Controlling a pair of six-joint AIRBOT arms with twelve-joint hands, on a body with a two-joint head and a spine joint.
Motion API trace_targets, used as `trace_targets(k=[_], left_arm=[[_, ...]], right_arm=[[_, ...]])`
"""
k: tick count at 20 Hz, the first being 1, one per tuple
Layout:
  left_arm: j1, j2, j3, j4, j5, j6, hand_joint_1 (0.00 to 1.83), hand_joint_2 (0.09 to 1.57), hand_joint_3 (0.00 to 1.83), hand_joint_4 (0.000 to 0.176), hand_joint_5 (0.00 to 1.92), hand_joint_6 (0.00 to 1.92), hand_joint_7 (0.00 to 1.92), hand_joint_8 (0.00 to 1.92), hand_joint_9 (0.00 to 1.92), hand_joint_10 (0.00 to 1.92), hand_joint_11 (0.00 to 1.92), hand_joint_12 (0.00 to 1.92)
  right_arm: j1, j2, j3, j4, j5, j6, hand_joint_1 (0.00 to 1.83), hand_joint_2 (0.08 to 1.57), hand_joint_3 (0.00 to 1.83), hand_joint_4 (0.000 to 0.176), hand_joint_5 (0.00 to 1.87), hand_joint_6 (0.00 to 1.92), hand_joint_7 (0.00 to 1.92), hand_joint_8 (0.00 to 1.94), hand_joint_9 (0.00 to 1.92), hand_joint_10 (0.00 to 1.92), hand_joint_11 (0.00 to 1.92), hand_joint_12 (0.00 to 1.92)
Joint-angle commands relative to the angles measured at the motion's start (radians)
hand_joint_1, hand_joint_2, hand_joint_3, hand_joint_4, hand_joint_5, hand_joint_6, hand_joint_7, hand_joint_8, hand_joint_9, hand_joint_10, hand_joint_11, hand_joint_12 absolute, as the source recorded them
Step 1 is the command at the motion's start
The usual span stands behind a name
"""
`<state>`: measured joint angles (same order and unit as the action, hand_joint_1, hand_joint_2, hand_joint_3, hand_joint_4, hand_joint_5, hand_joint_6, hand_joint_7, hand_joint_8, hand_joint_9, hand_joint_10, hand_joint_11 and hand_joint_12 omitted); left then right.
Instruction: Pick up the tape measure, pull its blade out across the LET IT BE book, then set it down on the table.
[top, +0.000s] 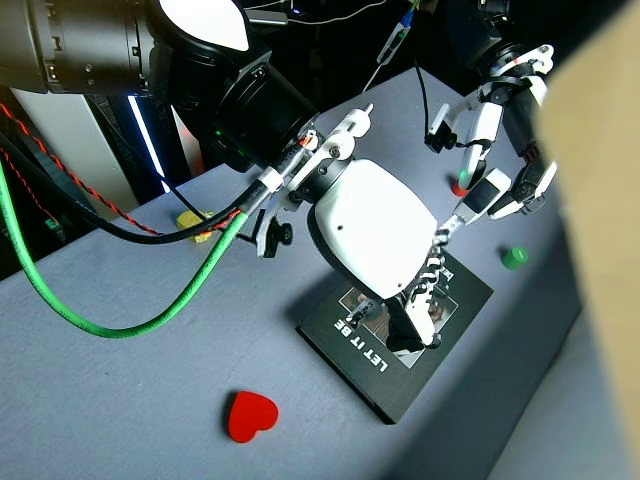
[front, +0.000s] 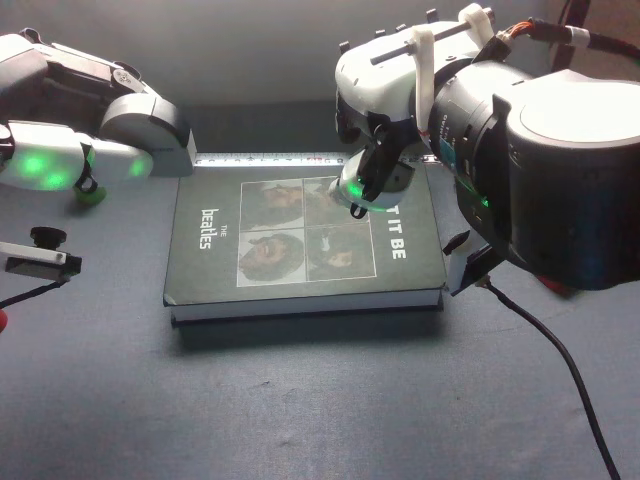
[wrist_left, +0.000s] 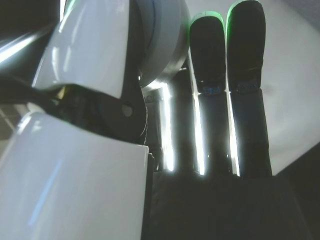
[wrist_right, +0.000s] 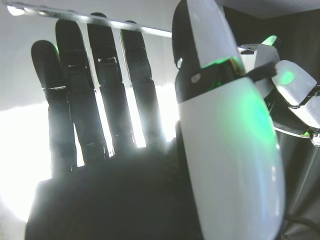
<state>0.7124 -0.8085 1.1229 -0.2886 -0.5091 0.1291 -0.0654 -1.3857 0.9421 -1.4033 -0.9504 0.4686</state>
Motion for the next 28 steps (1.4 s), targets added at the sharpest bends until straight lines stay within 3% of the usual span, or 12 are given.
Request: trace_targets(k=[1,9,10,11,12,13,14,15,17,25,26,28], left_arm=[[-0.007,-0.003,0.003,-0.011,-0.131,-0.018,1.38,1.11,0.00,0.000,0.95,0.77,1.00,0.97,0.93,1.28,0.89,1.12],[-0.006,-0.003,0.003,-0.011,-0.132,-0.018,1.38,1.10,0.00,0.000,1.03,0.69,0.98,0.98,0.93,1.26,0.90,1.10],[-0.006,-0.003,0.003,-0.011,-0.132,-0.018,1.38,1.10,0.00,0.000,1.03,0.69,0.98,0.98,0.93,1.26,0.90,1.10],[-0.006,-0.003,0.003,-0.011,-0.133,-0.019,1.38,1.10,0.00,0.000,1.03,0.69,0.99,0.98,0.93,1.27,0.92,1.11],[-0.006,-0.003,0.003,-0.011,-0.134,-0.019,1.38,1.09,0.00,0.000,1.05,0.65,1.01,0.96,0.93,1.25,0.92,1.11],[-0.006,-0.003,0.003,-0.011,-0.135,-0.019,1.38,1.09,0.00,0.000,1.02,0.68,1.01,0.96,0.93,1.26,0.92,1.10],[-0.005,-0.003,0.003,-0.011,-0.136,-0.019,1.38,1.10,0.00,0.000,0.99,0.71,1.01,0.97,0.92,1.27,0.91,1.10],[-0.005,-0.003,0.004,-0.011,-0.136,-0.019,1.38,1.10,0.00,0.000,0.99,0.71,1.01,0.97,0.92,1.27,0.91,1.10],[-0.005,-0.003,0.005,-0.011,-0.138,-0.020,1.38,1.11,0.00,0.000,0.98,0.74,0.99,0.99,0.91,1.28,0.91,1.11],[-0.003,-0.003,0.007,-0.012,-0.143,-0.020,1.38,1.11,0.00,0.000,0.97,0.71,0.96,1.05,0.91,1.30,0.92,1.12],[-0.003,-0.004,0.007,-0.012,-0.143,-0.020,1.38,1.12,0.00,0.000,0.95,0.74,0.96,1.06,0.90,1.31,0.91,1.12],[-0.003,-0.004,0.007,-0.012,-0.144,-0.020,1.38,1.12,0.00,0.000,0.96,0.74,0.96,1.06,0.89,1.32,0.90,1.12]], right_arm=[[0.012,0.006,0.002,-0.083,-0.007,0.004,0.86,1.08,0.00,0.000,0.75,0.01,0.89,0.01,0.83,0.03,0.44,1.06],[0.013,0.007,0.002,-0.083,-0.007,0.005,0.89,1.10,0.01,0.000,0.81,0.03,0.96,0.03,0.90,0.04,0.47,1.07],[0.013,0.007,0.002,-0.083,-0.007,0.005,1.15,1.15,0.00,0.000,0.79,0.98,1.05,0.70,1.01,0.02,0.55,1.10],[0.013,0.008,0.002,-0.085,-0.007,0.005,1.20,1.14,0.00,0.000,0.82,1.20,1.04,0.81,1.10,0.04,0.61,1.15],[0.013,0.009,0.002,-0.085,-0.007,0.005,1.21,1.14,0.00,0.000,0.86,1.23,1.04,0.81,1.13,0.05,0.64,1.19],[0.014,0.010,0.002,-0.087,-0.007,0.005,1.33,1.14,0.00,0.000,0.87,1.22,1.07,0.75,0.87,1.00,0.66,1.21],[0.015,0.011,0.002,-0.088,-0.006,0.005,1.35,1.14,0.00,0.000,0.86,1.24,1.05,0.78,0.80,1.22,0.67,1.24],[0.015,0.011,0.001,-0.088,-0.006,0.005,1.24,1.14,0.00,0.000,0.84,1.25,1.05,0.83,0.84,0.83,0.67,1.25],[0.015,0.012,0.001,-0.088,-0.006,0.005,1.21,1.15,0.00,0.000,0.80,1.28,1.05,0.86,0.97,0.47,0.67,1.23],[0.003,0.042,0.000,-0.088,0.018,0.002,1.21,1.16,0.00,0.000,0.79,1.32,1.03,0.86,1.01,0.36,0.65,1.22],[-0.003,0.048,0.000,-0.088,0.022,0.001,1.33,1.14,0.01,0.000,0.78,1.30,1.04,0.82,0.87,1.08,0.66,1.23],[-0.008,0.067,0.000,-0.088,0.041,-0.003,1.36,1.15,0.00,0.000,0.78,1.31,1.05,0.82,0.81,1.26,0.65,1.26]])
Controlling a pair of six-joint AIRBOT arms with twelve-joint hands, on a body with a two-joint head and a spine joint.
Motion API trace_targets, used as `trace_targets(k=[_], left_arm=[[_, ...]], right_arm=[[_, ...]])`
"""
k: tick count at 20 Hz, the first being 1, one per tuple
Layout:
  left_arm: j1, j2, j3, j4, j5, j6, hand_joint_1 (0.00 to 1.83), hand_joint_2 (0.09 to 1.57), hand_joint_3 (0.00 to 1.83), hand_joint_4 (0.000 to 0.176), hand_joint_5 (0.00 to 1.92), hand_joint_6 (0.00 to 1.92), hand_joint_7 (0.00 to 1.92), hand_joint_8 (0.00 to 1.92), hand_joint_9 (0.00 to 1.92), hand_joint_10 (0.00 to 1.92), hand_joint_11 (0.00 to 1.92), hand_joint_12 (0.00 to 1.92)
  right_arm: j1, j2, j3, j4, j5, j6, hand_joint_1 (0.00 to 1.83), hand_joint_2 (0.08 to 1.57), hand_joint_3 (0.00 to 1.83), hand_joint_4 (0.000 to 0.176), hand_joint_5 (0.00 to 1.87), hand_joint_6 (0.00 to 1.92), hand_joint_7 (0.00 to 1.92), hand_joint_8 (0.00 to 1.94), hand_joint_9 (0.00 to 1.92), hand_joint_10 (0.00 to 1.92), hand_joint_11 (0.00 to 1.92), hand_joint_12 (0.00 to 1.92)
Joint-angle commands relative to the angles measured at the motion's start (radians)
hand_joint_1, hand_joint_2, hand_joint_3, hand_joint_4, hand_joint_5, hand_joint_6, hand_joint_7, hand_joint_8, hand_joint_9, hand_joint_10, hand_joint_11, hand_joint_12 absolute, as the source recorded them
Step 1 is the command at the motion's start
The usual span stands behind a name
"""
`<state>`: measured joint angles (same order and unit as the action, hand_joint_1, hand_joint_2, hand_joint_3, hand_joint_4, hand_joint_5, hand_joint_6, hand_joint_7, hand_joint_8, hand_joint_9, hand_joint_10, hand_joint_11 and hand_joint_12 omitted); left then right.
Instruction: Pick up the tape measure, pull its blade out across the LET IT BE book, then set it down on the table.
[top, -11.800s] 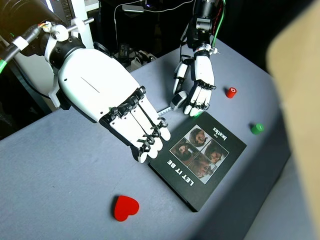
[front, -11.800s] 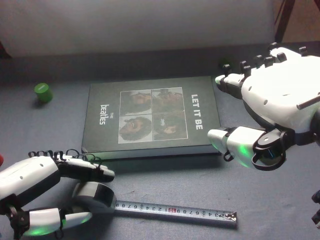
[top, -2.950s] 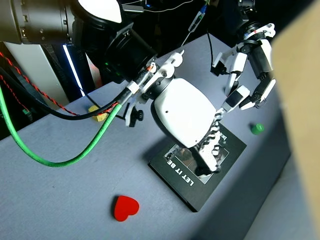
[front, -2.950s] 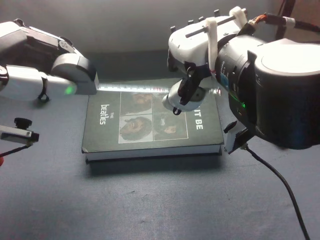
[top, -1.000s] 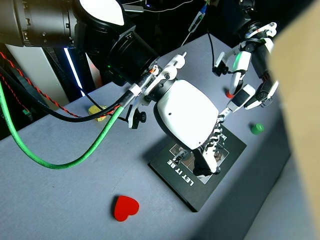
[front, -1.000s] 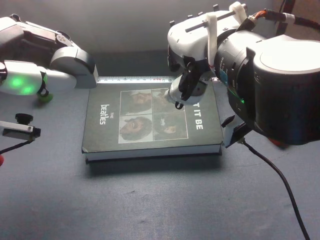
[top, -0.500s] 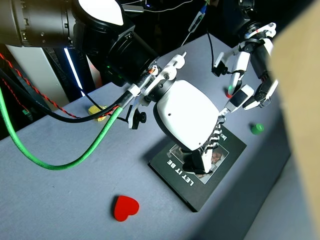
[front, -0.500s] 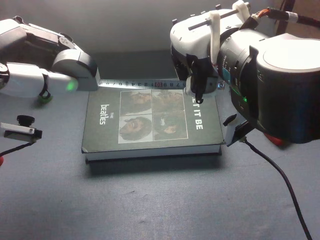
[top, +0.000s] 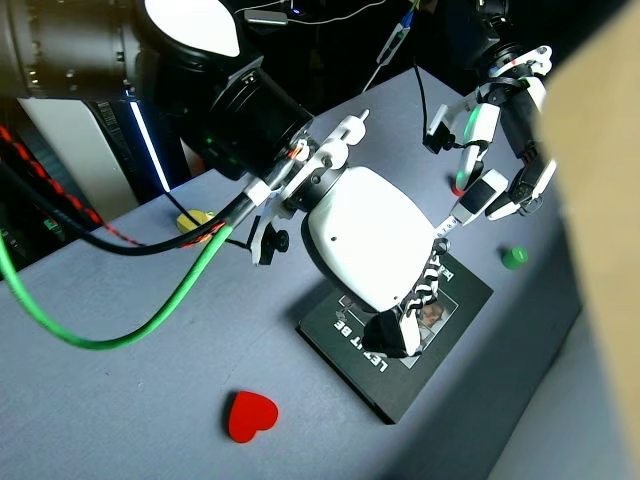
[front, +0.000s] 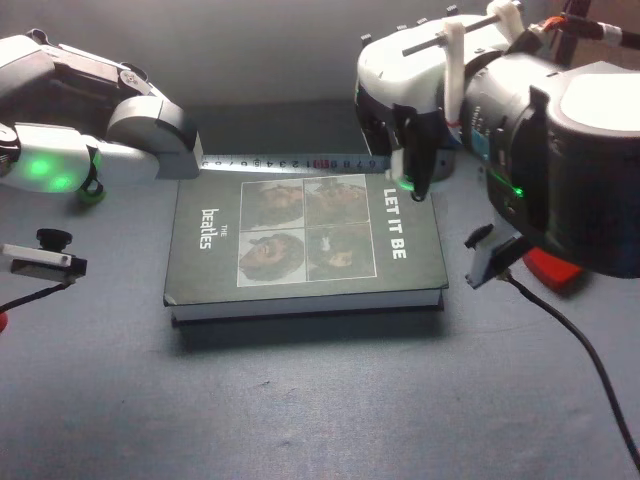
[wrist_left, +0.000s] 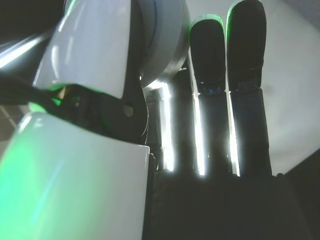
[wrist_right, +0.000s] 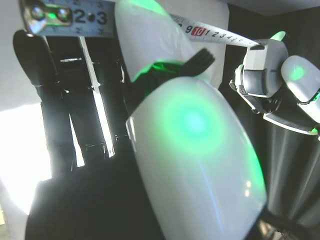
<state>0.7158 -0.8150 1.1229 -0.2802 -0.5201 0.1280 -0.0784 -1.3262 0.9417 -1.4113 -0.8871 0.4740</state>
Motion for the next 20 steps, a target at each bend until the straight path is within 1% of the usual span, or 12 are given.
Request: trace_targets(k=[1,5,6,8,9,12,14,15,17,20], left_arm=[[-0.007,0.003,0.007,-0.021,-0.133,-0.018,1.38,1.12,0.00,0.000,0.95,0.75,0.97,1.05,0.90,1.31,0.90,1.12],[-0.008,0.003,0.007,-0.021,-0.133,-0.018,1.38,1.12,0.00,0.000,0.93,0.78,0.98,1.03,0.90,1.30,0.90,1.13],[-0.009,0.003,0.007,-0.021,-0.135,-0.018,1.38,1.11,0.00,0.000,0.95,0.76,0.98,1.03,0.91,1.30,0.91,1.12],[-0.009,0.003,0.008,-0.020,-0.136,-0.018,1.38,1.11,0.00,0.000,0.95,0.76,0.98,1.03,0.91,1.30,0.91,1.12],[-0.010,0.003,0.008,-0.020,-0.136,-0.018,1.38,1.10,0.00,0.000,1.01,0.70,0.98,1.01,0.93,1.27,0.91,1.11],[-0.011,0.003,0.008,-0.020,-0.136,-0.018,1.38,1.09,0.00,0.000,1.05,0.65,0.98,0.99,0.95,1.25,0.91,1.11],[-0.011,0.003,0.008,-0.020,-0.137,-0.018,1.38,1.09,0.00,0.000,1.03,0.64,0.99,0.98,0.95,1.25,0.91,1.10],[-0.010,0.003,0.008,-0.020,-0.137,-0.018,1.38,1.10,0.00,0.000,1.02,0.66,0.99,0.98,0.95,1.25,0.91,1.09],[-0.010,0.003,0.009,-0.020,-0.138,-0.018,1.38,1.11,0.00,0.000,0.95,0.75,0.98,1.00,0.94,1.28,0.92,1.08],[-0.010,0.003,0.008,-0.021,-0.138,-0.018,1.38,1.10,0.00,0.000,1.00,0.73,0.99,0.96,0.95,1.25,0.90,1.08]], right_arm=[[0.004,0.013,0.001,-0.080,-0.017,-0.011,1.36,1.15,0.00,0.000,0.78,1.30,1.05,0.81,0.81,1.27,0.66,1.26],[0.005,0.044,0.001,-0.081,0.010,-0.017,1.35,1.15,0.00,0.000,0.78,1.32,1.03,0.84,0.80,1.28,0.63,1.25],[0.002,0.072,0.005,-0.082,0.039,-0.029,1.35,1.15,0.00,0.000,0.78,1.31,1.04,0.84,0.79,1.28,0.63,1.26],[-0.002,0.085,0.007,-0.089,0.053,-0.032,1.35,1.15,0.00,0.000,0.78,1.31,1.04,0.84,0.79,1.28,0.63,1.26],[-0.003,0.091,0.007,-0.097,0.059,-0.032,1.36,1.15,0.00,0.000,0.78,1.31,1.04,0.84,0.79,1.28,0.63,1.26],[-0.005,0.113,0.010,-0.113,0.080,-0.032,1.36,1.15,0.00,0.000,0.78,1.31,1.04,0.83,0.80,1.29,0.63,1.26],[-0.006,0.129,0.014,-0.124,0.094,-0.032,1.36,1.15,0.00,0.000,0.78,1.31,1.04,0.83,0.80,1.29,0.65,1.27],[-0.006,0.137,0.017,-0.131,0.104,-0.032,1.36,1.15,0.00,0.000,0.78,1.30,1.04,0.83,0.80,1.28,0.65,1.27],[-0.007,0.149,0.023,-0.140,0.121,-0.032,1.36,1.16,0.00,0.000,0.74,1.30,1.05,0.85,0.80,1.30,0.63,1.27],[-0.006,0.173,0.033,-0.151,0.147,-0.032,1.36,1.16,0.00,0.000,0.74,1.31,1.05,0.85,0.79,1.30,0.63,1.28]])
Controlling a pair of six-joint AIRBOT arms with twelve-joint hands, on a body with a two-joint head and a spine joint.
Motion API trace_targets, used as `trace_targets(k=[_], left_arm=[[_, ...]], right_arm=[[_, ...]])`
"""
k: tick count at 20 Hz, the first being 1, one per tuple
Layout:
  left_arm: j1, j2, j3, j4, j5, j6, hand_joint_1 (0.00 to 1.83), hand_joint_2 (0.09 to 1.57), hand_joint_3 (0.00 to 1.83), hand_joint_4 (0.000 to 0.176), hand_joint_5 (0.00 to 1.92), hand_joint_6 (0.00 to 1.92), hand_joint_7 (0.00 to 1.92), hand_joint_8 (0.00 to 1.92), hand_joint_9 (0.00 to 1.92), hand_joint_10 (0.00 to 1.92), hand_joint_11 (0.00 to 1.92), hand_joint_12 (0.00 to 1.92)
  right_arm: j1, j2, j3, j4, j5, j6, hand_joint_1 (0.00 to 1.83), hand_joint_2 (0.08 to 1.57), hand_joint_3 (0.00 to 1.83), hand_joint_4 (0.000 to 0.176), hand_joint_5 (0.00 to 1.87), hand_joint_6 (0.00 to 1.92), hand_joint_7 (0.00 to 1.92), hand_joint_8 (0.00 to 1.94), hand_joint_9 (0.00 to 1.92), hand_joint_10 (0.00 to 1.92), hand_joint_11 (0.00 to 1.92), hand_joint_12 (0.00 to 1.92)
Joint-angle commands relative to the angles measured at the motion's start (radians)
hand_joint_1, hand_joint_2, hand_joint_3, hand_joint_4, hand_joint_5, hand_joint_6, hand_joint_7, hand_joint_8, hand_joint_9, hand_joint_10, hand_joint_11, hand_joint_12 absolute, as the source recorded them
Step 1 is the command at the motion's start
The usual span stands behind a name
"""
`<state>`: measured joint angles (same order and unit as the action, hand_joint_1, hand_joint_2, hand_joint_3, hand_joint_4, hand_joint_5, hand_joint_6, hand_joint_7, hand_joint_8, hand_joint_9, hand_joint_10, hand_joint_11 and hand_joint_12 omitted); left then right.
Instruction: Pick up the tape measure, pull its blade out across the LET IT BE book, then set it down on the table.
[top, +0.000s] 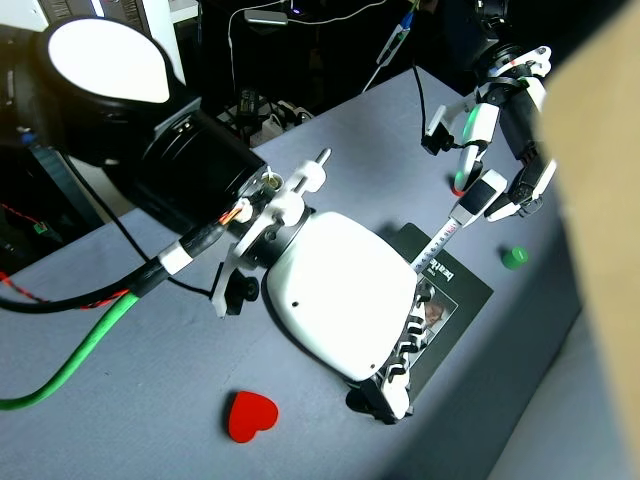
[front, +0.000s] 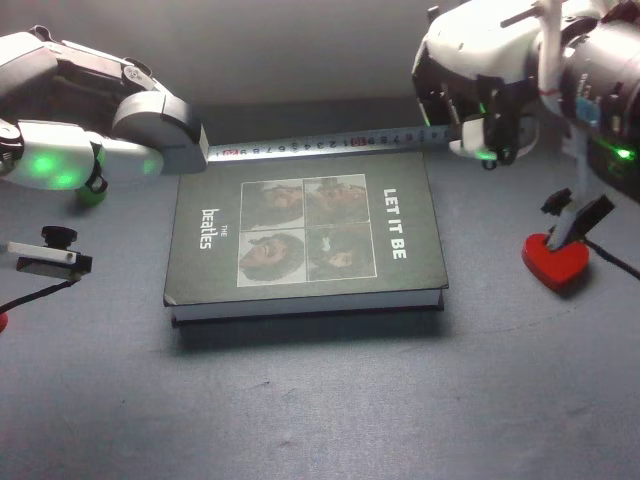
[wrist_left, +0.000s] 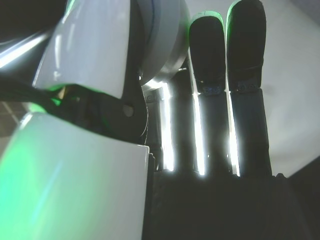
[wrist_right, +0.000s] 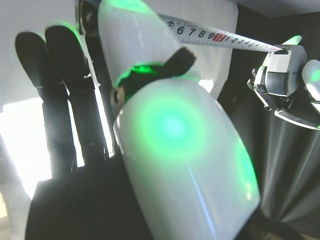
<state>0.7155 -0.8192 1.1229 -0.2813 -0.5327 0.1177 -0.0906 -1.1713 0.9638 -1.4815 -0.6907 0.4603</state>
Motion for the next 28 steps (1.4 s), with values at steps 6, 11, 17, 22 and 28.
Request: trace_targets(k=[6,11,17,22,28], left_arm=[[-0.009,0.007,0.009,-0.023,-0.128,-0.008,1.38,1.09,0.00,0.000,1.02,0.69,1.00,0.96,0.96,1.24,0.92,1.08],[-0.009,0.007,0.009,-0.023,-0.129,-0.008,1.38,1.09,0.00,0.000,1.03,0.69,0.99,0.96,0.96,1.24,0.91,1.08],[-0.008,0.007,0.009,-0.023,-0.129,-0.008,1.38,1.09,0.00,0.000,1.02,0.68,1.00,0.96,0.95,1.24,0.91,1.08],[-0.008,0.007,0.009,-0.022,-0.131,-0.007,1.38,1.10,0.00,0.000,1.02,0.68,0.99,0.97,0.95,1.24,0.91,1.08],[-0.007,0.007,0.008,-0.022,-0.131,-0.007,1.38,1.09,0.00,0.000,1.01,0.72,1.00,0.95,0.96,1.22,0.91,1.08]], right_arm=[[0.003,0.050,0.030,-0.096,-0.008,-0.021,1.36,1.15,0.00,0.000,0.77,1.30,1.03,0.86,0.80,1.28,0.65,1.27],[-0.005,0.070,0.048,-0.116,0.013,-0.021,1.35,1.16,0.00,0.000,0.75,1.33,1.01,0.89,0.80,1.30,0.64,1.28],[-0.009,0.085,0.079,-0.128,0.035,-0.019,1.36,1.16,0.00,0.000,0.75,1.32,1.02,0.87,0.81,1.29,0.65,1.28],[-0.012,0.099,0.097,-0.136,0.051,-0.018,1.36,1.16,0.00,0.000,0.74,1.32,1.02,0.88,0.81,1.28,0.65,1.27],[-0.017,0.106,0.135,-0.143,0.070,-0.018,1.36,1.15,0.00,0.000,0.77,1.32,1.02,0.86,0.81,1.28,0.65,1.26]])
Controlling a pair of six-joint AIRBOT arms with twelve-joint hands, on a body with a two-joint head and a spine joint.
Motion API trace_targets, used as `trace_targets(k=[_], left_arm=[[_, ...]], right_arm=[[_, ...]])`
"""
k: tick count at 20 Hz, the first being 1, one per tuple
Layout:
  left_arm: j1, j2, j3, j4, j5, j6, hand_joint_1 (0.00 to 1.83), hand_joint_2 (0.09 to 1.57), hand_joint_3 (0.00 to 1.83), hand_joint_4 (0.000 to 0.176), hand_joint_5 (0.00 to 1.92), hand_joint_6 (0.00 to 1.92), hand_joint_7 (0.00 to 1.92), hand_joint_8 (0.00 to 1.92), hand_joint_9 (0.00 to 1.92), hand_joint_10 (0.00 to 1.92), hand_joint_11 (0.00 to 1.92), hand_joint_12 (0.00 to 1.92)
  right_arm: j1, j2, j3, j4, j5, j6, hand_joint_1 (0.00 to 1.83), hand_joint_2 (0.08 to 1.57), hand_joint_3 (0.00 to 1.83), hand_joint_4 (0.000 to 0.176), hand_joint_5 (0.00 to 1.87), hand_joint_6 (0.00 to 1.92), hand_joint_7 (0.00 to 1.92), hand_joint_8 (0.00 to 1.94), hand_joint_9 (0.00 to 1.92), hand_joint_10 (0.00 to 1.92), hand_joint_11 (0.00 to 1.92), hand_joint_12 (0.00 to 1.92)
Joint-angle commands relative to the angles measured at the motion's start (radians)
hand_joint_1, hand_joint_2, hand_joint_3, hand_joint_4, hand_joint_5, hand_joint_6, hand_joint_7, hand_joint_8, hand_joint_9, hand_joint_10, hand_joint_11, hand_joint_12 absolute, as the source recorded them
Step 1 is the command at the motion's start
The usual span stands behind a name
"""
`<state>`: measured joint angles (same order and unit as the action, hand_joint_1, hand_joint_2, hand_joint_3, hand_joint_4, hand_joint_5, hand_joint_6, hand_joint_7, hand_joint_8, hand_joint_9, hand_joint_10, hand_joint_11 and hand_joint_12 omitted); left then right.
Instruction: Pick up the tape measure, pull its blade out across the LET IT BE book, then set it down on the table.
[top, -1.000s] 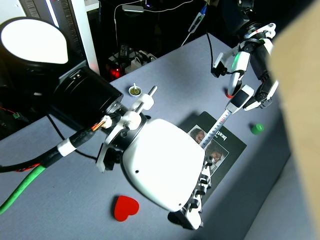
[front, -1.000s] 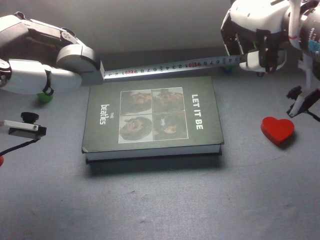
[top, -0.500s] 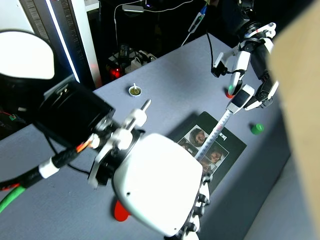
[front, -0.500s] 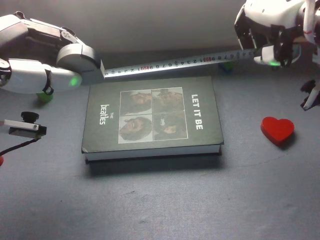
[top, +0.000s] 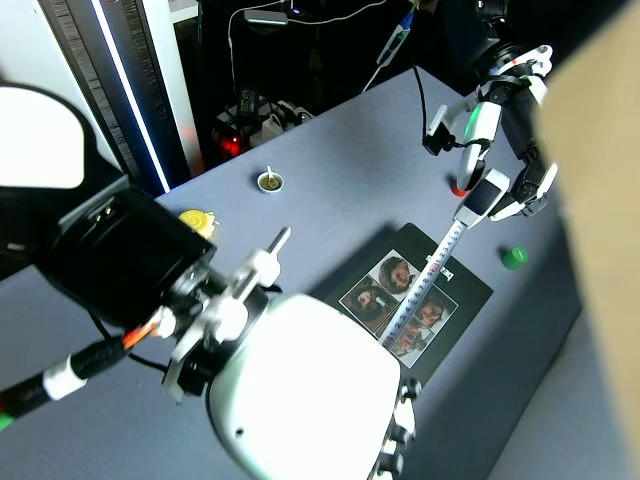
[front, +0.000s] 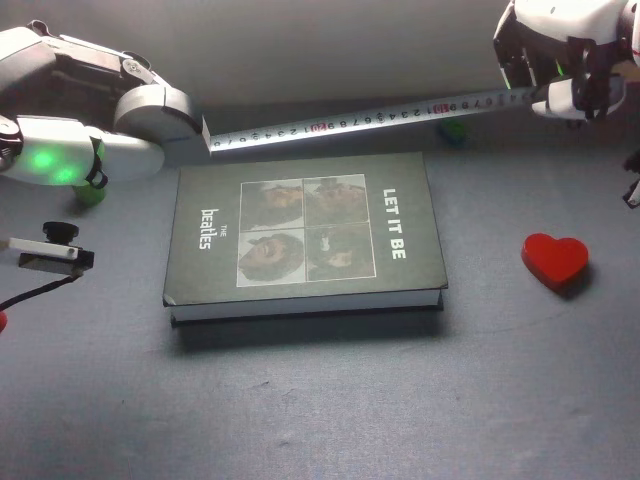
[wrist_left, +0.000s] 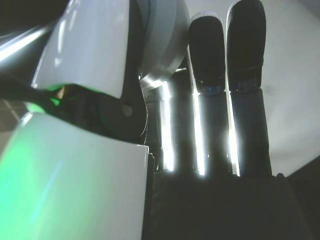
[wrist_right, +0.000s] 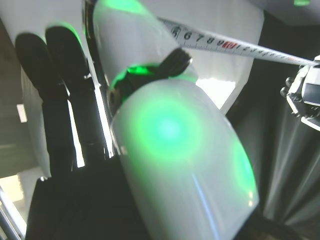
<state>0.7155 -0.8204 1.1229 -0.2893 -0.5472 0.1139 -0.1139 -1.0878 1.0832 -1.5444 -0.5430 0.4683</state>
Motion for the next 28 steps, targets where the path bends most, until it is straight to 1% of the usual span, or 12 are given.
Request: trace_targets(k=[1,3,7,9,15,16,18,20,21,23,27,28], left_arm=[[-0.007,0.008,0.008,-0.014,-0.117,-0.003,1.38,1.09,0.00,0.000,1.01,0.72,1.00,0.95,0.96,1.22,0.91,1.08],[-0.006,0.008,0.008,-0.013,-0.119,-0.003,1.38,1.09,0.00,0.000,1.03,0.68,0.98,0.99,0.95,1.24,0.92,1.08],[-0.005,0.008,0.007,-0.013,-0.120,-0.003,1.38,1.10,0.00,0.000,1.03,0.68,0.99,0.98,0.95,1.24,0.92,1.09],[-0.005,0.008,0.007,-0.013,-0.120,-0.003,1.38,1.10,0.00,0.000,0.99,0.73,0.99,0.99,0.92,1.27,0.91,1.09],[-0.005,0.008,0.007,-0.013,-0.120,-0.003,1.38,1.11,0.00,0.000,0.97,0.76,0.99,1.00,0.91,1.28,0.91,1.11],[-0.005,0.008,0.006,-0.012,-0.120,-0.003,1.38,1.11,0.00,0.000,0.97,0.76,0.99,1.01,0.91,1.29,0.92,1.11],[-0.006,0.008,0.006,-0.011,-0.120,-0.003,1.38,1.10,0.00,0.000,1.03,0.69,0.98,1.00,0.93,1.26,0.92,1.11],[-0.006,0.008,0.006,-0.011,-0.120,-0.003,1.38,1.10,0.00,0.000,1.02,0.69,0.99,0.99,0.94,1.25,0.92,1.11],[-0.005,0.008,0.007,-0.010,-0.120,-0.003,1.38,1.09,0.00,0.000,1.05,0.66,0.99,0.98,0.94,1.25,0.92,1.11],[-0.003,0.008,0.007,-0.008,-0.123,-0.003,1.38,1.09,0.00,0.000,1.04,0.66,1.00,0.96,0.95,1.24,0.91,1.11],[-0.001,0.008,0.007,-0.007,-0.123,-0.002,1.38,1.10,0.00,0.000,1.03,0.68,0.98,0.98,0.96,1.24,0.91,1.10],[0.000,0.008,0.007,-0.007,-0.124,-0.002,1.38,1.09,0.00,0.000,1.03,0.68,0.97,0.97,0.96,1.24,0.91,1.10]], right_arm=[[0.007,0.024,0.018,-0.080,-0.075,-0.026,1.36,1.15,0.00,0.000,0.77,1.32,1.02,0.86,0.81,1.28,0.65,1.26],[0.007,0.026,0.020,-0.080,-0.073,-0.025,1.36,1.15,0.00,0.000,0.76,1.32,1.03,0.85,0.80,1.28,0.66,1.27],[0.012,0.026,0.020,-0.080,-0.072,-0.023,1.36,1.15,0.00,0.000,0.76,1.31,1.06,0.84,0.80,1.26,0.67,1.26],[0.012,0.027,0.020,-0.081,-0.072,-0.023,1.35,1.16,0.00,0.000,0.77,1.34,1.02,0.87,0.79,1.28,0.64,1.26],[0.011,0.024,0.008,-0.083,-0.074,-0.017,1.36,1.16,0.00,0.000,0.76,1.33,1.02,0.87,0.80,1.28,0.64,1.26],[0.010,0.025,-0.002,-0.083,-0.076,-0.016,1.35,1.16,0.00,0.000,0.76,1.33,1.02,0.87,0.80,1.28,0.64,1.26],[0.008,0.025,-0.015,-0.083,-0.081,-0.014,1.35,1.16,0.00,0.000,0.76,1.33,1.02,0.87,0.80,1.28,0.64,1.26],[0.008,0.023,-0.023,-0.083,-0.085,-0.010,1.35,1.16,0.00,0.000,0.75,1.34,1.02,0.87,0.80,1.28,0.64,1.26],[0.008,0.022,-0.025,-0.083,-0.087,-0.009,1.35,1.16,0.00,0.000,0.75,1.34,1.02,0.87,0.80,1.28,0.65,1.26],[0.007,0.022,-0.027,-0.082,-0.088,-0.008,1.35,1.16,0.00,0.000,0.75,1.34,1.02,0.87,0.80,1.28,0.65,1.27],[0.001,0.021,-0.027,-0.082,-0.089,-0.007,1.35,1.16,0.00,0.000,0.76,1.33,1.02,0.87,0.80,1.28,0.65,1.27],[0.001,0.021,-0.027,-0.082,-0.089,-0.006,1.23,1.17,0.00,0.000,0.76,1.30,1.01,0.96,0.82,0.86,0.65,1.26]])
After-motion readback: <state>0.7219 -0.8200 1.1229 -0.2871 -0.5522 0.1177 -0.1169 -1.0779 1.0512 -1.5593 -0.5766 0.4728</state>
